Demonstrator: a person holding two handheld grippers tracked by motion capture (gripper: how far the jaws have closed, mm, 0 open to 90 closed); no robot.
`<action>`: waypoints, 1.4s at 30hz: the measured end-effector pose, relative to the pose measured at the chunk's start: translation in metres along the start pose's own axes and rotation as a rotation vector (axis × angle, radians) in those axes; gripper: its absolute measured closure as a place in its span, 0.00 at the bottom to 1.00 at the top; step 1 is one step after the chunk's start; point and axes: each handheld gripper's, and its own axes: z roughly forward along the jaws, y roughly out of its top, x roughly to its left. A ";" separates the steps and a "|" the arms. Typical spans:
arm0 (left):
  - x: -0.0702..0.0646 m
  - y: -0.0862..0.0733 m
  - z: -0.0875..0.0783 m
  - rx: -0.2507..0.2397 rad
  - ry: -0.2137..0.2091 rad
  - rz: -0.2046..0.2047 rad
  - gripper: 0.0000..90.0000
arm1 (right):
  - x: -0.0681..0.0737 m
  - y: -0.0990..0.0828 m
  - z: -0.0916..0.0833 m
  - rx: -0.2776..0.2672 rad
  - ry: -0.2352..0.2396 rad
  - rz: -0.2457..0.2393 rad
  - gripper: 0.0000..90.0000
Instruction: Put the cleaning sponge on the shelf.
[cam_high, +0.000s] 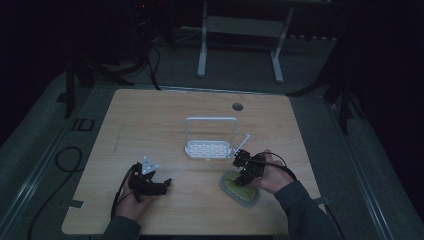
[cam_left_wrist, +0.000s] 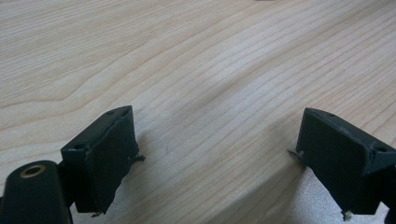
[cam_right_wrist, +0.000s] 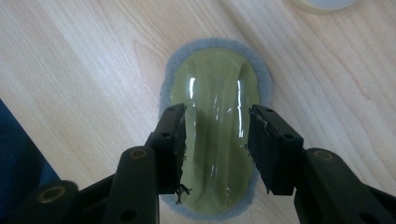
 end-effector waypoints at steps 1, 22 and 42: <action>0.000 0.000 0.000 0.001 0.000 0.001 0.14 | 0.001 0.000 0.001 0.006 0.003 0.003 0.63; 0.000 0.000 0.000 0.001 0.000 0.001 0.14 | 0.001 0.003 0.009 0.098 0.011 -0.017 0.68; 0.000 0.000 0.000 0.001 -0.001 0.000 0.14 | 0.004 0.004 0.012 0.135 -0.015 -0.066 0.79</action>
